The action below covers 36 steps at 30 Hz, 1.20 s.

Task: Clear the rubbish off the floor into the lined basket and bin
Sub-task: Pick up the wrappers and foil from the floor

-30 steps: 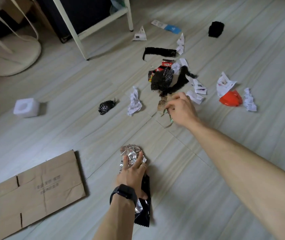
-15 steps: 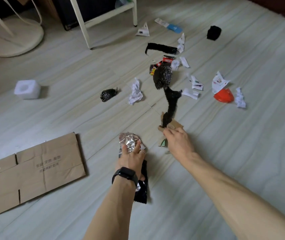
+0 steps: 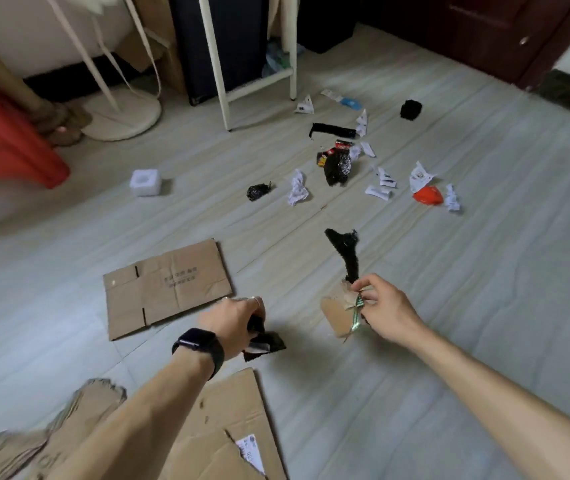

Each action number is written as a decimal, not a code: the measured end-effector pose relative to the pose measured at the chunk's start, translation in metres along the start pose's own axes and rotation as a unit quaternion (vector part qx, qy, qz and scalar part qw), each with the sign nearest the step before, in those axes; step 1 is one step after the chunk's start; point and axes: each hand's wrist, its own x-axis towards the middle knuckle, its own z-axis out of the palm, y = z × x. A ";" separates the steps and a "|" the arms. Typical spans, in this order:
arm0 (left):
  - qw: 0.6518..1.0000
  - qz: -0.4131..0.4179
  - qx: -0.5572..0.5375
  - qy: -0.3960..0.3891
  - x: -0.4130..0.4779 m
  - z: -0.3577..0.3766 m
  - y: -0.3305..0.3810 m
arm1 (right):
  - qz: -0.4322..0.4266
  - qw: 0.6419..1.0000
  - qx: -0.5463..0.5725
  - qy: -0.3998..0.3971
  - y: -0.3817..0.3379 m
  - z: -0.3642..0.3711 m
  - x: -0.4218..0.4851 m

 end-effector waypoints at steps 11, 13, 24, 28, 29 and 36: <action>0.958 -0.161 -0.079 0.223 -0.288 -0.117 -0.089 | -0.166 0.945 -0.186 -0.212 -0.223 0.052 -0.143; 0.941 -0.194 -0.111 0.254 -0.343 -0.116 -0.111 | -0.216 0.924 -0.225 -0.222 -0.258 0.081 -0.168; 0.804 -0.359 -0.129 0.455 -0.578 -0.094 -0.198 | -0.380 0.877 -0.123 -0.267 -0.402 0.236 -0.305; 0.748 -0.449 -0.106 0.477 -0.613 -0.067 -0.207 | -0.422 0.842 -0.106 -0.319 -0.424 0.276 -0.349; 0.747 -0.470 -0.113 0.455 -0.615 -0.060 -0.209 | -0.424 0.835 -0.108 -0.333 -0.426 0.287 -0.359; 0.775 -0.469 -0.308 0.292 -0.587 -0.026 -0.228 | -0.328 0.842 -0.028 -0.427 -0.429 0.338 -0.374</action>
